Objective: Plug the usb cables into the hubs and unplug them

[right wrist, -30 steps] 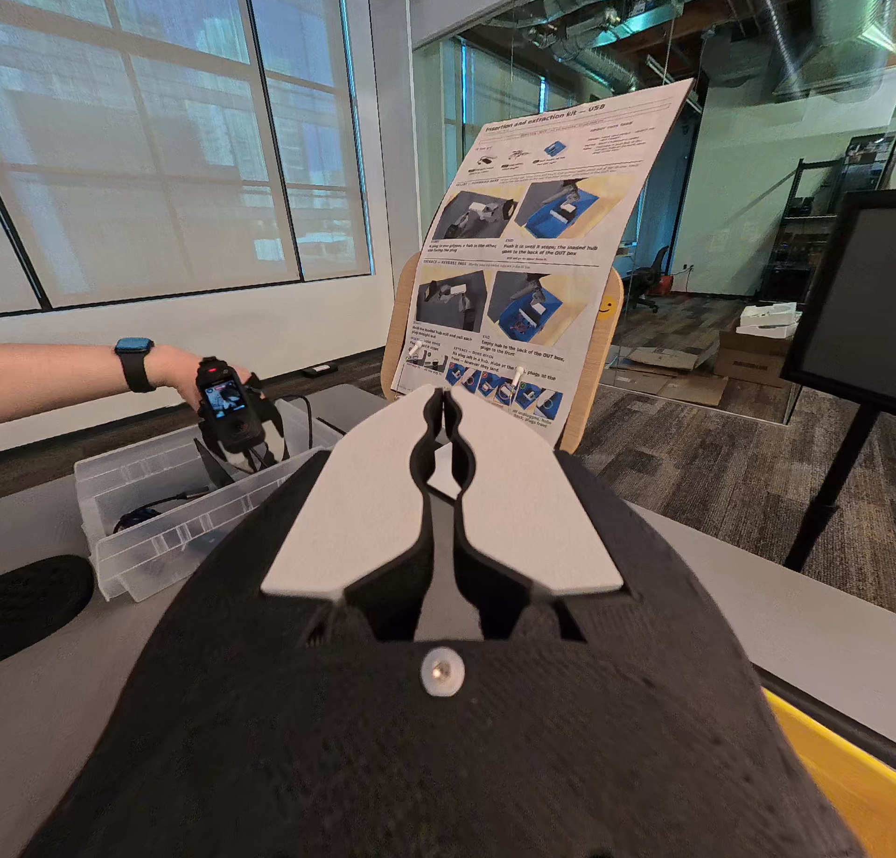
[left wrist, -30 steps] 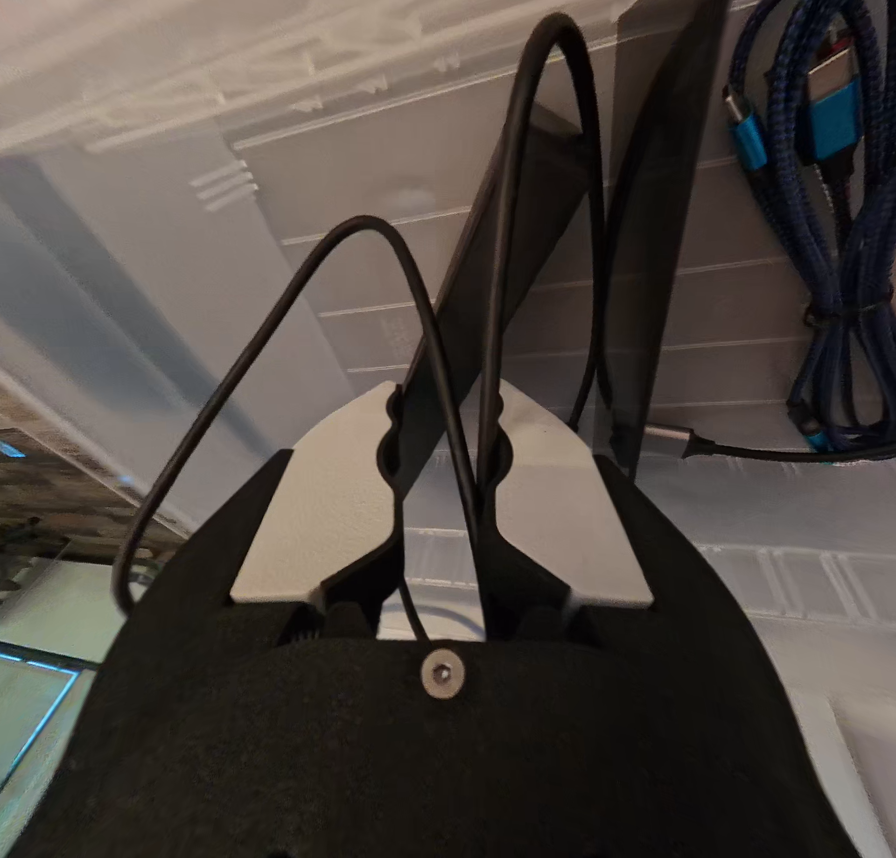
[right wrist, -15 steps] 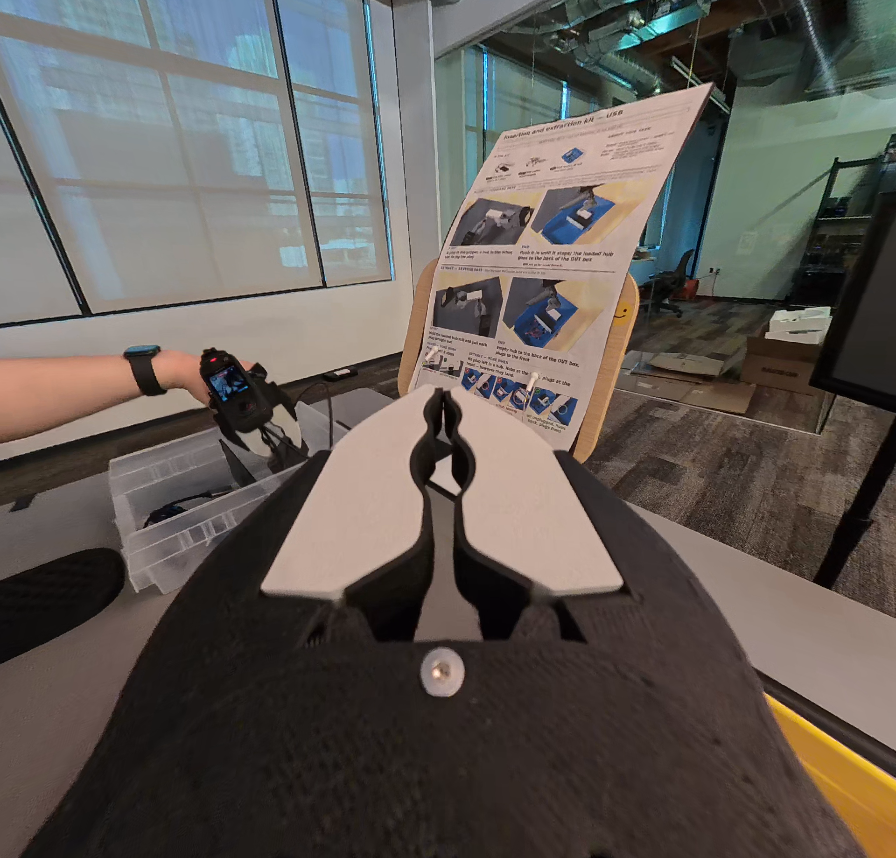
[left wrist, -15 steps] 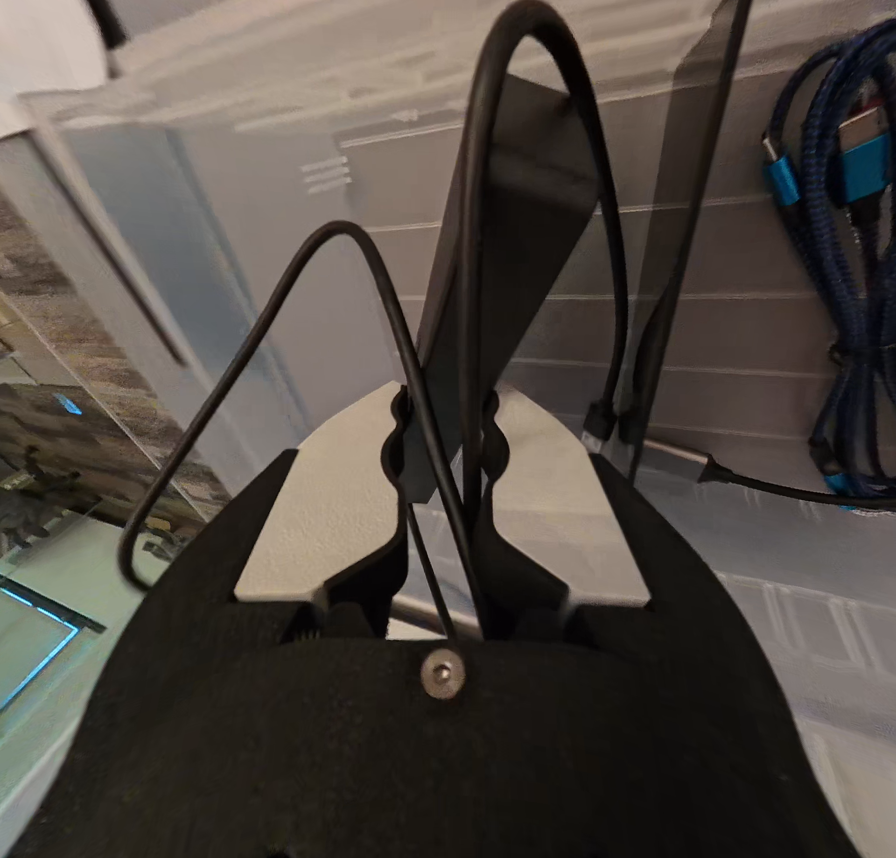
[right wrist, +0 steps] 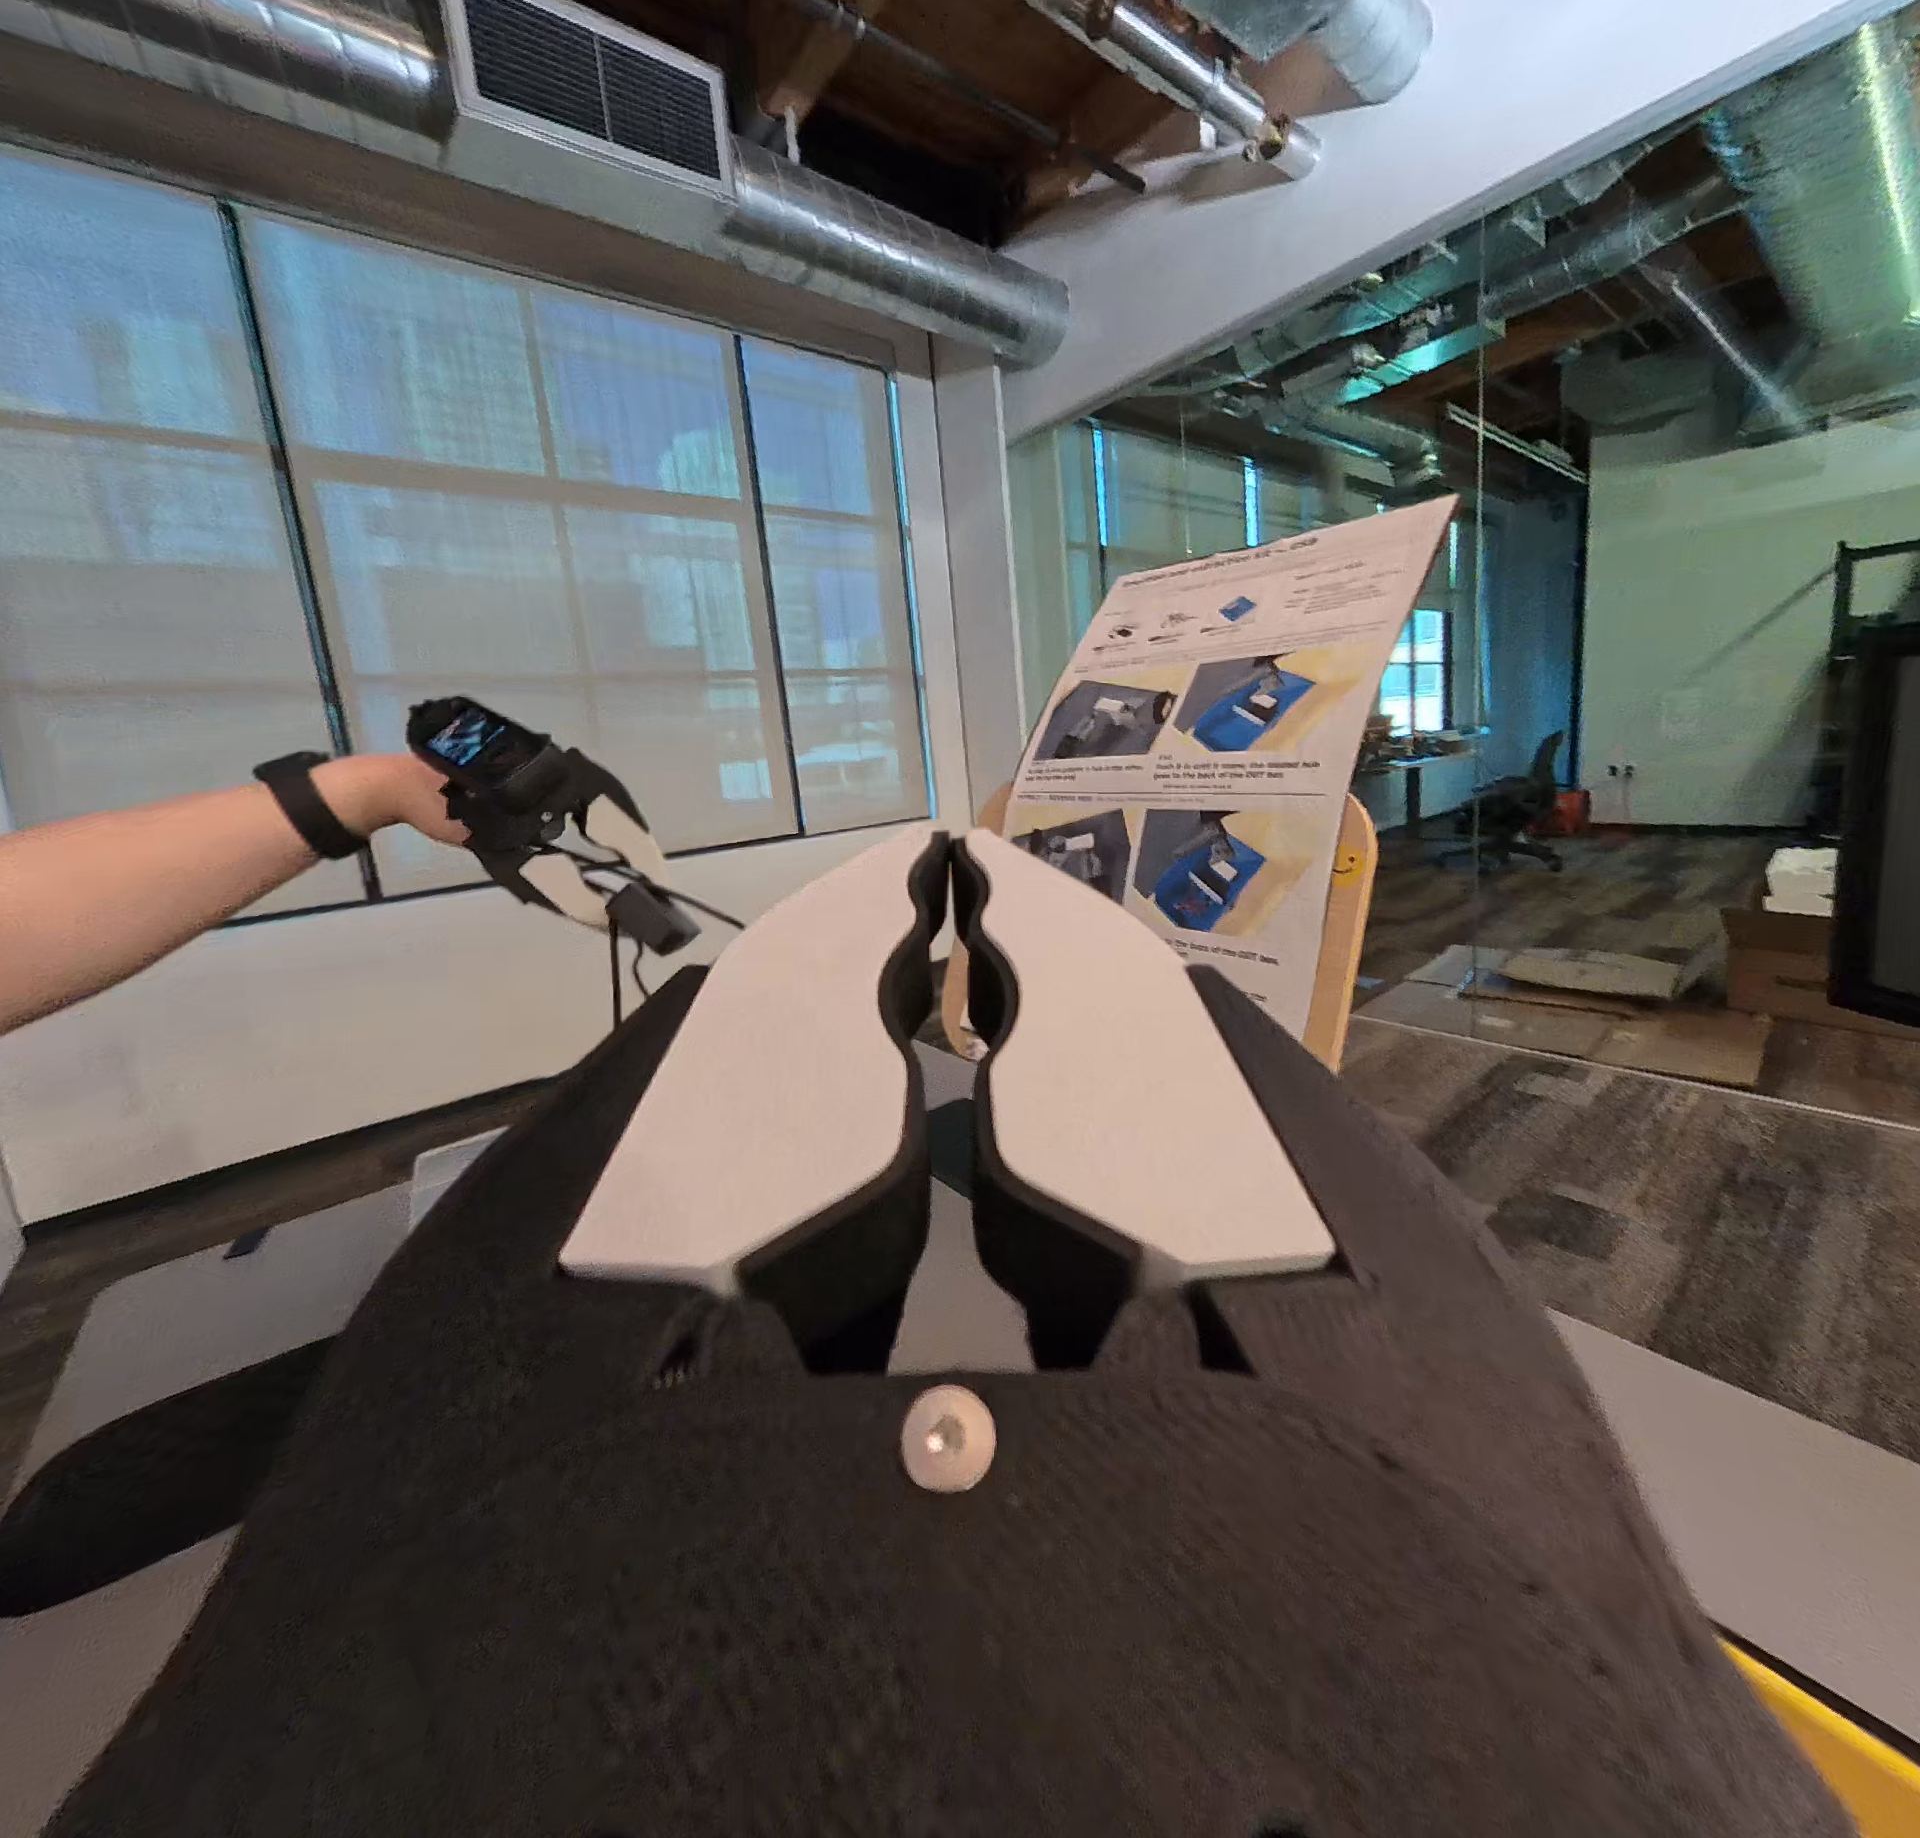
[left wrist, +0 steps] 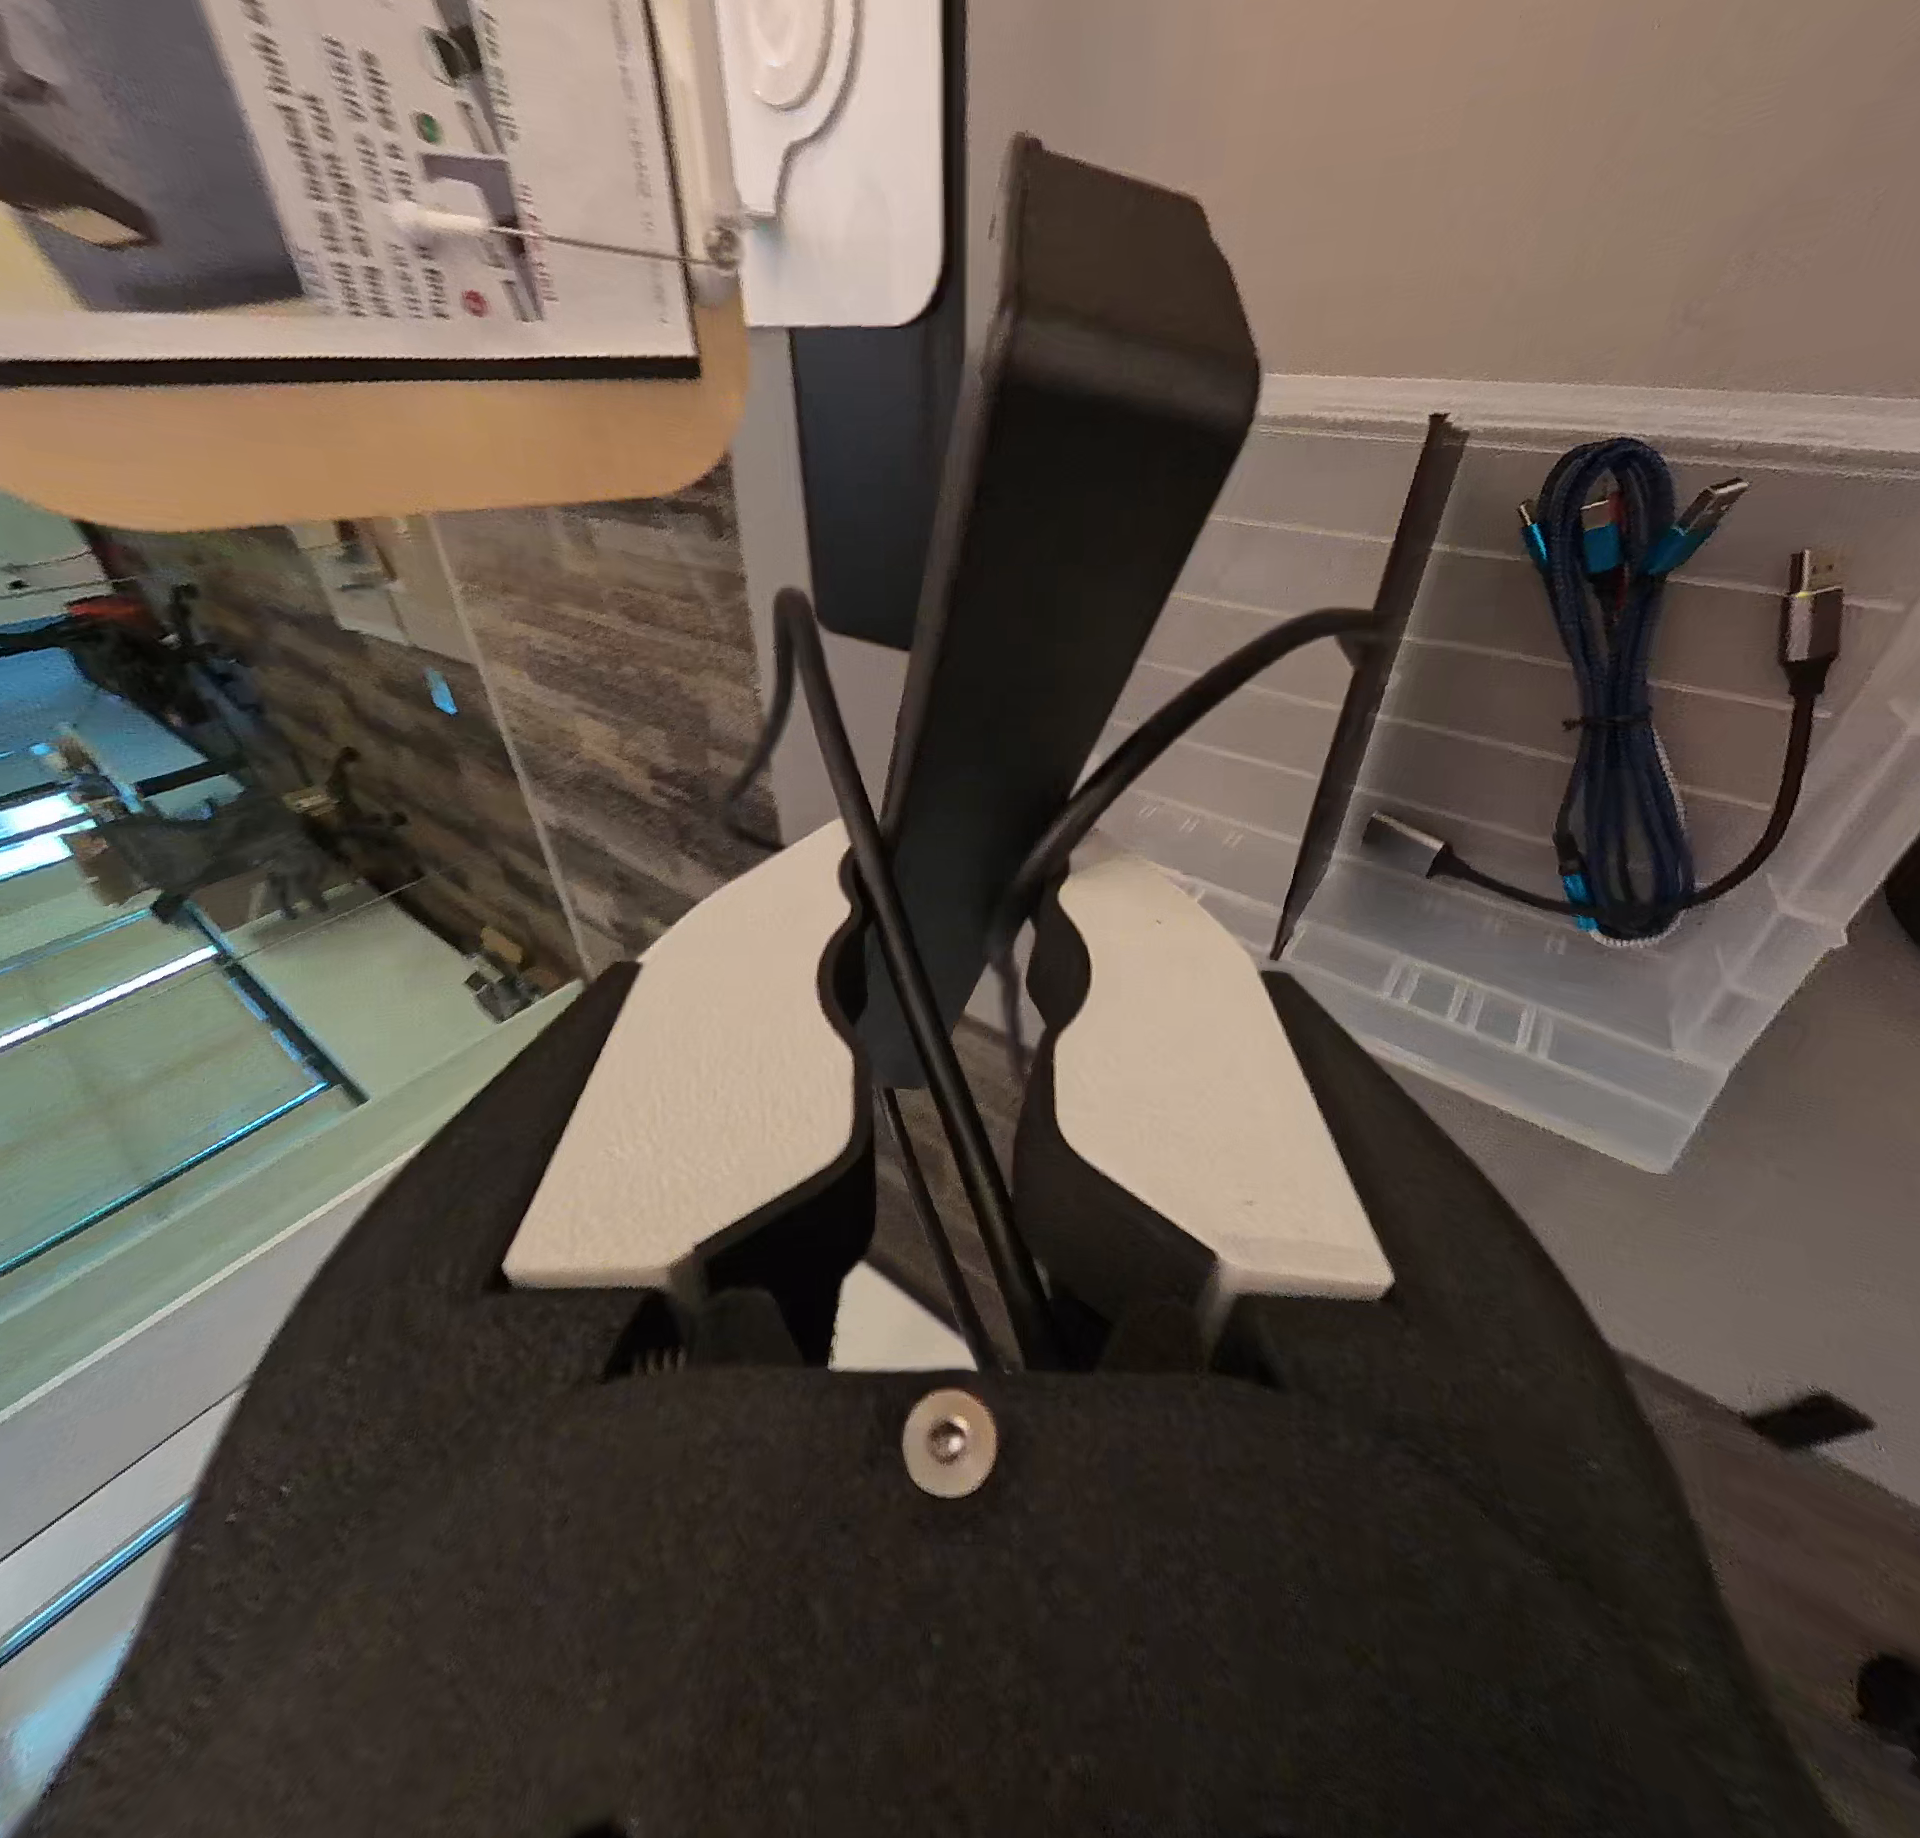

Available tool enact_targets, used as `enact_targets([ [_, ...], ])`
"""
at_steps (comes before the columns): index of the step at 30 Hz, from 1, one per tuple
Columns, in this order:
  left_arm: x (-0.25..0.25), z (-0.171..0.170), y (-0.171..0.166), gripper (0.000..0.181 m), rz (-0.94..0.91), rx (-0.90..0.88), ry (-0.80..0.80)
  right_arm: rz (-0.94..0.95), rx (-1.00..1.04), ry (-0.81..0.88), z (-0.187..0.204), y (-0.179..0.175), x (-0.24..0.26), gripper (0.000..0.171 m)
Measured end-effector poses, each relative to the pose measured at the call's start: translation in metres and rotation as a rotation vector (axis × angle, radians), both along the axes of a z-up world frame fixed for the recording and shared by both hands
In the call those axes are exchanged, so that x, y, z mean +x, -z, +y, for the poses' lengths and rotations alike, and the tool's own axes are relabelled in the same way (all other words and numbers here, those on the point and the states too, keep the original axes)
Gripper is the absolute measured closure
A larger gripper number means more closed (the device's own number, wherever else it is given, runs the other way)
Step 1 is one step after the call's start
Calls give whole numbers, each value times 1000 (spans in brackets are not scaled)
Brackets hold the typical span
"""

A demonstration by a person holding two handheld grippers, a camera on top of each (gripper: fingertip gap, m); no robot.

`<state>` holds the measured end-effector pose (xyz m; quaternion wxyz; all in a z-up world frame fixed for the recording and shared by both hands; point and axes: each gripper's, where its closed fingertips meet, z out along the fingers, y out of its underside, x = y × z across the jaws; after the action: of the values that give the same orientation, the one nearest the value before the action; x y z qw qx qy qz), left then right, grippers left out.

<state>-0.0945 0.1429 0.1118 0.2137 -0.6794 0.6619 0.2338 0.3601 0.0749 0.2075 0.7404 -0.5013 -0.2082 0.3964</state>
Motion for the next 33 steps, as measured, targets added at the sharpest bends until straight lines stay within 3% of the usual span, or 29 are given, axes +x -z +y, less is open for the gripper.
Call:
enact_targets([
  [4,14,-9,-39,155,73,21,-18,-37,1,-36,-7,1,-6,170],
  [7,28,-5,-64,155,-6,35,-52,-31,8,-54,-11,-2,-12,170],
  [15,34,2,-76,155,27,59,-71,-44,18,-89,-18,-5,-20,170],
  [22,110,-9,-96,155,-114,101,-6,-58,-20,-101,-9,2,-24,170],
  [27,151,-11,-56,155,-278,-18,-102,-72,-50,-115,-7,6,-27,170],
  [33,176,-9,45,155,-346,-230,-209,-76,-59,-126,-6,8,-29,170],
])
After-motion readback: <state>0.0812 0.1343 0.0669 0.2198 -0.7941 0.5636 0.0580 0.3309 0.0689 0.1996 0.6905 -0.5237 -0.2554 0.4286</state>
